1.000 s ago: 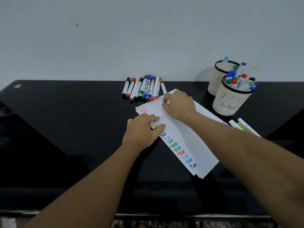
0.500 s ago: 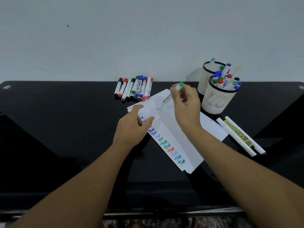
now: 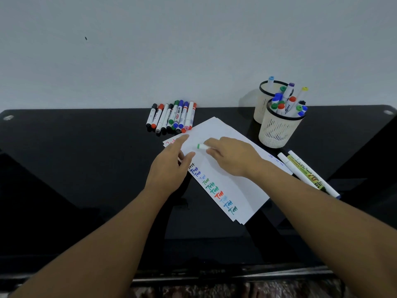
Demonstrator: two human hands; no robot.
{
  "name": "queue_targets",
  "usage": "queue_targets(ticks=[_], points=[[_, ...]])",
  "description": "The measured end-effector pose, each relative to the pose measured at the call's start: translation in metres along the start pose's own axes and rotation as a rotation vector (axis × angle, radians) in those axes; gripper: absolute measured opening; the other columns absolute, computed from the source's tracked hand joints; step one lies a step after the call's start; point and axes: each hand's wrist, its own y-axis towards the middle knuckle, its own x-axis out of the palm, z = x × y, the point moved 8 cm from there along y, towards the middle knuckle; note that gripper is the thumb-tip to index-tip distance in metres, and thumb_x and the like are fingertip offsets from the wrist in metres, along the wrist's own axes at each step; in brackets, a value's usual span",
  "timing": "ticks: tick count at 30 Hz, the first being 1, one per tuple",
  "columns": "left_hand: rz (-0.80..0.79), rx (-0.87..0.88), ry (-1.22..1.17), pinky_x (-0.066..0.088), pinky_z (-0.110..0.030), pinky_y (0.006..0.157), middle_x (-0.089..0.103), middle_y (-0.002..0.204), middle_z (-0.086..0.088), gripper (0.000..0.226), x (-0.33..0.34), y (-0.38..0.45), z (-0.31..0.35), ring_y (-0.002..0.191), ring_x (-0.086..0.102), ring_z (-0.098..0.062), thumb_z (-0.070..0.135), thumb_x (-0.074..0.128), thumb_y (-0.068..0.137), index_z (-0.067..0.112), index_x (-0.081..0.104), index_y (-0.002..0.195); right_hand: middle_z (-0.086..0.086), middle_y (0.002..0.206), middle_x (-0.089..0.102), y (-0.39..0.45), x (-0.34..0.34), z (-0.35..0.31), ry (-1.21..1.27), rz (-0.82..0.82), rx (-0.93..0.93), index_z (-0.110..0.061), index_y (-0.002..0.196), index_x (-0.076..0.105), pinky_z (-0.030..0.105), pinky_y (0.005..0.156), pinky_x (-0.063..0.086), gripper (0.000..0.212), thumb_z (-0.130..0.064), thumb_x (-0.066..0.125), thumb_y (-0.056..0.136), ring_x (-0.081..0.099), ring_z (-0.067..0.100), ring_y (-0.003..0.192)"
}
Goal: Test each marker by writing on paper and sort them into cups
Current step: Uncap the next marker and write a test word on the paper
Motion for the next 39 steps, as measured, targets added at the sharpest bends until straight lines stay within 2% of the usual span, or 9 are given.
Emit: queue_targets(ticks=[4, 9, 14, 20, 24, 28, 31, 35, 39], points=[[-0.004, 0.143, 0.087, 0.054, -0.035, 0.077, 0.06, 0.096, 0.01, 0.044, 0.004, -0.002, 0.009, 0.08, 0.06, -0.01, 0.043, 0.054, 0.103, 0.037, 0.048, 0.146, -0.003, 0.133, 0.066, -0.001, 0.004, -0.009, -0.106, 0.018, -0.042, -0.039, 0.152, 0.042, 0.04, 0.088, 0.053, 0.047, -0.052, 0.024, 0.111, 0.062, 0.021, 0.119], [0.024, 0.248, 0.13, 0.053, -0.038, 0.074, 0.068, 0.103, 0.002, 0.032, 0.006, -0.003, 0.013, 0.08, 0.059, -0.014, 0.03, 0.057, 0.104, 0.021, 0.064, 0.134, -0.005, 0.114, 0.072, -0.004, 0.0, -0.018, -0.199, 0.071, -0.082, -0.043, 0.147, 0.044, 0.033, 0.063, 0.044, 0.048, -0.058, 0.02, 0.109, 0.068, 0.02, 0.097], [0.02, 0.23, 0.14, 0.053, -0.044, 0.077, 0.07, 0.105, -0.002, 0.024, 0.006, -0.002, 0.011, 0.091, 0.062, -0.021, 0.025, 0.056, 0.104, 0.015, 0.066, 0.124, -0.003, 0.109, 0.07, -0.003, 0.001, -0.02, -0.166, 0.066, -0.07, -0.036, 0.145, 0.041, 0.034, 0.066, 0.05, 0.045, -0.057, 0.027, 0.108, 0.065, 0.019, 0.09], [0.045, 0.025, 0.089, 0.048, -0.039, 0.087, 0.065, 0.119, -0.005, 0.036, 0.002, 0.0, -0.002, 0.106, 0.056, -0.022, 0.034, 0.044, 0.108, 0.015, 0.057, 0.135, -0.001, 0.081, 0.056, -0.004, -0.023, 0.0, 0.329, 0.235, 0.06, -0.024, 0.142, 0.03, 0.041, 0.061, 0.046, 0.041, -0.016, 0.045, 0.105, 0.059, 0.021, 0.068], [0.026, 0.003, 0.109, 0.05, -0.042, 0.087, 0.064, 0.119, -0.007, 0.04, 0.004, 0.0, -0.003, 0.104, 0.056, -0.022, 0.038, 0.037, 0.109, 0.015, 0.054, 0.137, -0.003, 0.105, 0.064, -0.009, -0.029, 0.002, 0.768, 0.343, 0.119, -0.046, 0.131, 0.033, 0.035, 0.075, 0.063, 0.038, -0.014, 0.038, 0.109, 0.074, 0.015, 0.076], [0.037, 0.007, 0.112, 0.05, -0.043, 0.085, 0.063, 0.113, -0.003, 0.036, 0.003, 0.0, -0.001, 0.1, 0.054, -0.02, 0.037, 0.038, 0.108, 0.016, 0.055, 0.132, 0.004, 0.109, 0.066, -0.014, -0.025, 0.004, 1.041, 0.383, 0.234, -0.027, 0.112, 0.062, 0.034, 0.08, 0.062, 0.029, -0.016, 0.035, 0.11, 0.076, 0.019, 0.079], [0.119, 0.01, 0.117, 0.051, -0.045, 0.084, 0.06, 0.106, 0.0, 0.024, -0.004, -0.002, -0.002, 0.097, 0.05, -0.019, 0.031, 0.051, 0.104, 0.015, 0.06, 0.12, 0.005, 0.119, 0.065, -0.011, -0.007, 0.006, 1.308, 0.289, 0.329, -0.029, 0.123, 0.06, 0.035, 0.094, 0.058, 0.03, -0.013, 0.04, 0.107, 0.074, 0.021, 0.098], [0.201, -0.104, 0.172, 0.048, -0.045, 0.086, 0.06, 0.111, -0.005, 0.024, -0.013, -0.002, -0.013, 0.104, 0.047, -0.025, 0.031, 0.058, 0.1, 0.014, 0.063, 0.116, 0.001, 0.114, 0.072, -0.009, 0.007, 0.005, 1.24, 0.23, 0.321, -0.033, 0.122, 0.044, 0.035, 0.096, 0.055, 0.042, 0.0, 0.059, 0.1, 0.072, 0.009, 0.104], [0.23, -0.264, 0.182, 0.041, -0.041, 0.092, 0.053, 0.115, -0.005, 0.021, -0.018, -0.005, -0.026, 0.114, 0.04, -0.024, 0.035, 0.06, 0.098, 0.016, 0.064, 0.105, 0.009, 0.093, 0.076, -0.013, 0.015, -0.003, 1.21, 0.295, 0.294, -0.024, 0.106, 0.044, 0.035, 0.096, 0.049, 0.02, -0.035, 0.062, 0.104, 0.072, 0.016, 0.091]])
